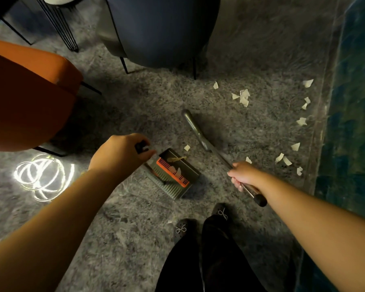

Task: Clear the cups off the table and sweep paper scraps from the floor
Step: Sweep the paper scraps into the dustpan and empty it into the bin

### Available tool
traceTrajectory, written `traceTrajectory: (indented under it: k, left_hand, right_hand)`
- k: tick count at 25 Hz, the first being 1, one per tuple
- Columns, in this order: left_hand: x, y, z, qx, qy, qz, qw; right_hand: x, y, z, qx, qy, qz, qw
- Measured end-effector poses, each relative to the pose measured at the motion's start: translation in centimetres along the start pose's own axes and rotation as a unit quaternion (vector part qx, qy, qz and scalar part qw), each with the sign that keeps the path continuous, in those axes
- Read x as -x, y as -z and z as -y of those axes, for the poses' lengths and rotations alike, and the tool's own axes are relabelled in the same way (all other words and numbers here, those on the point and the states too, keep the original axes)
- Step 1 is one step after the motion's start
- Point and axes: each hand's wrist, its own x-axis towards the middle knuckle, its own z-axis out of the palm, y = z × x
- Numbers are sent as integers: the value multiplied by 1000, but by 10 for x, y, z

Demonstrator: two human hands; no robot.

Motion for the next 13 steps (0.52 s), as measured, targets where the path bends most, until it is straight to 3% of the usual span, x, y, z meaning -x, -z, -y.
traceTrajectory:
  k: [6,13]
  left_hand:
    - [14,-7,10,2,-6,-15,1000]
    - [24,-8,26,2,-10,-13,1000]
  right_hand:
    - [32,-54,-22,-27,-31,95,995]
    - [80,-60,-38,-54,-17,88,995]
